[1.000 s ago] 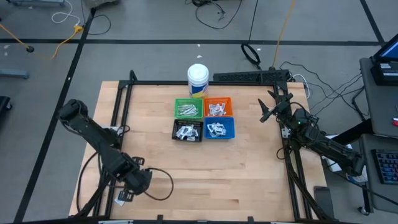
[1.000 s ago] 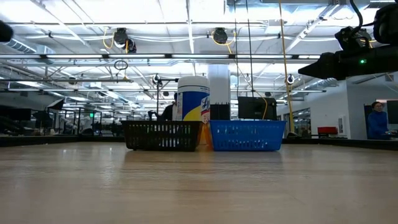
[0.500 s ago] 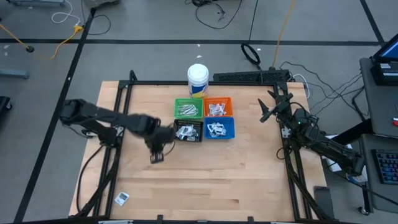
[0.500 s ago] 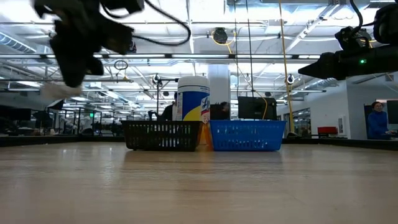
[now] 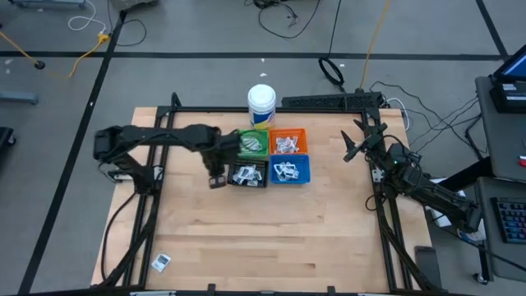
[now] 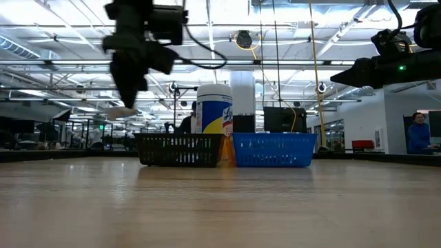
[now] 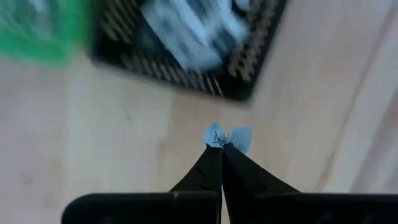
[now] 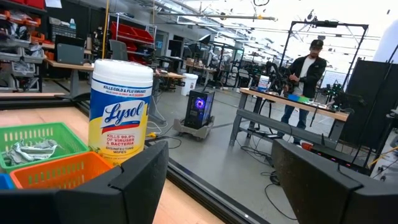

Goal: Pick & Place First Aid Supplies
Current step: Put the black towelette pack into the black basket

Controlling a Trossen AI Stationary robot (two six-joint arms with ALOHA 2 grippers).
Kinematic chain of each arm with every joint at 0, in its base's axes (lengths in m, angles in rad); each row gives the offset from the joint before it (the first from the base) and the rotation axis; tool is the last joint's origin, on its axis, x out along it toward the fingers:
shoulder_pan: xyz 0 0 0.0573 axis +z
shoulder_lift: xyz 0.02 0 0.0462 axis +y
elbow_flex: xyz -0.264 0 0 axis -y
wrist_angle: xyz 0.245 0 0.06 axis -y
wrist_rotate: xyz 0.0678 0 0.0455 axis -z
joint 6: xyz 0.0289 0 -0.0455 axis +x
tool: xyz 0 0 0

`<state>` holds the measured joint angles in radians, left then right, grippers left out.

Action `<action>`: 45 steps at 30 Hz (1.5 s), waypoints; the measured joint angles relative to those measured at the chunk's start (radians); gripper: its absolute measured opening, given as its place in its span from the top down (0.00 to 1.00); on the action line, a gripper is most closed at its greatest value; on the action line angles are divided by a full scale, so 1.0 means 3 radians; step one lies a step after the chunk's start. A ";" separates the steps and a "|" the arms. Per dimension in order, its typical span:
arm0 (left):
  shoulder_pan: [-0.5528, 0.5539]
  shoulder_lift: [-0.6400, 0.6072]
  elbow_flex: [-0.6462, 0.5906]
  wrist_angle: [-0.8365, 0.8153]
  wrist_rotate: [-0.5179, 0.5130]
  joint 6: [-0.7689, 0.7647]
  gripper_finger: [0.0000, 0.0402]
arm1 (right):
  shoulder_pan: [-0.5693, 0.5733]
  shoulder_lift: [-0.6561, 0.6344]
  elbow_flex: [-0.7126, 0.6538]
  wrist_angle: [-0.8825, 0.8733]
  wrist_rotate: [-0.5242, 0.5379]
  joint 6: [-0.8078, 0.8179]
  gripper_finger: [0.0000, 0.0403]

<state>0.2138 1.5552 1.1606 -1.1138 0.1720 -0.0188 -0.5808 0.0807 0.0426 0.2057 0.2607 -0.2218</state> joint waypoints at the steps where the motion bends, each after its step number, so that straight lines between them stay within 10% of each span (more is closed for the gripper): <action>1: 0.0009 0.0093 0.0116 -0.0006 -0.0034 0.0026 1.00 | 0.0000 0.0000 0.0000 0.0000 -0.0001 0.0000 0.31; 10: 0.0075 0.0852 0.0967 -0.0048 -0.0191 0.0052 1.00 | 0.0000 0.0000 0.0000 0.0000 -0.0001 0.0000 0.31; 21: 0.0024 0.1239 0.1025 0.0037 -0.0304 -0.0175 0.96 | 0.0000 0.0000 0.0000 0.0000 -0.0001 0.0000 0.31; 33: 0.0063 0.1205 0.1097 0.0038 -0.0267 -0.0566 0.54 | 0.0000 0.0000 0.0000 -0.0001 -0.0001 0.0000 0.31; 45: 0.0214 0.1203 0.1256 -0.0171 0.0208 -0.2266 0.34 | 0.0000 0.0000 0.0000 0.0000 -0.0001 0.0000 0.31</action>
<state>0.2779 1.9160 1.5375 -1.1652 0.2344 -0.6987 -0.5809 0.0807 0.0427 0.2058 0.2604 -0.2218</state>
